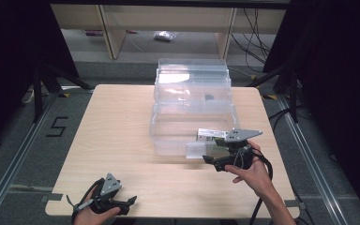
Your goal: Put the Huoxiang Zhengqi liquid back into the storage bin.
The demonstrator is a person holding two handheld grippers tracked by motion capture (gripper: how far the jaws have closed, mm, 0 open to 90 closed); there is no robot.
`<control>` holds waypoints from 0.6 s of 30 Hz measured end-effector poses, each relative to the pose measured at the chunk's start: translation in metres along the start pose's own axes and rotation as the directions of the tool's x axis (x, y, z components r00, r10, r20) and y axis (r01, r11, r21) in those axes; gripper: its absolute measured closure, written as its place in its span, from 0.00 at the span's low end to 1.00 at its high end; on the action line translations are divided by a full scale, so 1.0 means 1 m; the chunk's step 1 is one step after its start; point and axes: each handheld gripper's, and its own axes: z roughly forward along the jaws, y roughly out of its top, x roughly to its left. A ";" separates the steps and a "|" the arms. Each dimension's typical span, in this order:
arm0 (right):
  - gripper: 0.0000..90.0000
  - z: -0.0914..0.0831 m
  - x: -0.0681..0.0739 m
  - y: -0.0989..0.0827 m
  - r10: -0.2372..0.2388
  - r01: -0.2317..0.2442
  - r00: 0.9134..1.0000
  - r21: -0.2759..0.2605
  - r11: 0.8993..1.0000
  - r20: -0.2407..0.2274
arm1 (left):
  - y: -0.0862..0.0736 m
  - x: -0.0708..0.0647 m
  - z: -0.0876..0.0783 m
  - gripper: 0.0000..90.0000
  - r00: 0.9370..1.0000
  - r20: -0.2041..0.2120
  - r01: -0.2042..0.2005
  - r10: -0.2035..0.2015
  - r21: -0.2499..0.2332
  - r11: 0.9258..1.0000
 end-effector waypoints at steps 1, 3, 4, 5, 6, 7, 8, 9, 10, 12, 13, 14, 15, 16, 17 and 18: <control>0.24 0.000 0.003 -0.002 0.019 -0.019 1.000 0.008 1.000 -0.001 | 0.000 0.000 0.000 0.18 1.000 -0.001 -0.002 0.002 0.001 1.000; 0.24 0.002 0.003 -0.004 0.001 0.000 1.000 0.008 1.000 -0.007 | 0.000 0.000 0.000 0.18 1.000 -0.002 -0.011 0.011 0.001 1.000; 0.24 0.002 0.004 -0.005 -0.020 0.020 1.000 0.008 1.000 -0.004 | 0.000 0.000 0.000 0.18 1.000 0.000 -0.010 0.010 0.002 1.000; 0.24 0.003 0.006 -0.006 -0.004 0.004 1.000 0.015 1.000 -0.011 | 0.000 0.000 0.000 0.18 1.000 -0.001 -0.006 0.006 0.001 1.000; 0.24 0.003 0.006 -0.007 -0.021 0.021 1.000 0.008 1.000 -0.004 | 0.000 0.000 0.001 0.18 1.000 0.000 0.001 -0.001 -0.005 1.000; 0.24 0.004 0.009 -0.008 -0.011 0.011 1.000 0.012 1.000 -0.008 | 0.000 0.000 0.000 0.18 1.000 0.000 -0.001 0.001 0.000 1.000; 0.24 0.004 0.009 -0.009 -0.025 0.025 1.000 0.019 1.000 -0.013 | 0.000 0.001 0.000 0.18 1.000 0.001 -0.011 0.011 0.008 1.000; 0.24 0.005 0.009 -0.009 -0.043 0.043 0.999 0.023 0.999 -0.017 | 0.000 0.001 0.000 0.18 1.000 0.001 -0.011 0.011 0.009 1.000; 0.24 0.006 0.012 -0.011 -0.037 0.037 0.999 0.024 0.999 -0.023 | 0.000 0.000 0.000 0.18 1.000 0.001 -0.003 0.003 0.002 1.000; 0.24 0.007 0.013 -0.013 -0.050 0.050 0.999 0.023 0.998 -0.013 | 0.000 0.000 0.000 0.18 1.000 -0.001 0.000 0.000 -0.004 1.000; 0.24 0.008 0.014 -0.014 -0.041 0.042 0.999 0.032 0.999 -0.021 | 0.000 0.001 0.000 0.18 1.000 -0.001 -0.010 0.010 0.008 1.000; 0.24 0.009 0.015 -0.015 -0.039 0.039 0.999 0.026 0.999 -0.018 | -0.001 0.000 0.000 0.18 1.000 -0.001 -0.009 0.009 0.002 1.000; 0.24 0.009 0.015 -0.016 -0.040 0.041 0.999 0.035 0.999 -0.021 | 0.000 0.000 0.000 0.18 1.000 -0.001 -0.010 0.010 0.008 1.000; 0.24 0.009 0.018 -0.017 -0.026 0.026 1.000 0.034 0.999 -0.016 | 0.000 0.000 0.000 0.18 1.000 -0.001 0.000 0.000 -0.005 1.000; 0.24 0.010 0.016 -0.018 -0.044 0.044 0.999 0.030 0.999 -0.022 | 0.000 0.000 0.000 0.18 1.000 -0.001 -0.001 0.001 -0.004 1.000; 0.24 0.010 0.017 -0.019 -0.035 0.036 0.999 0.035 0.999 -0.017 | 0.000 0.000 0.000 0.18 1.000 0.000 -0.002 0.002 -0.005 1.000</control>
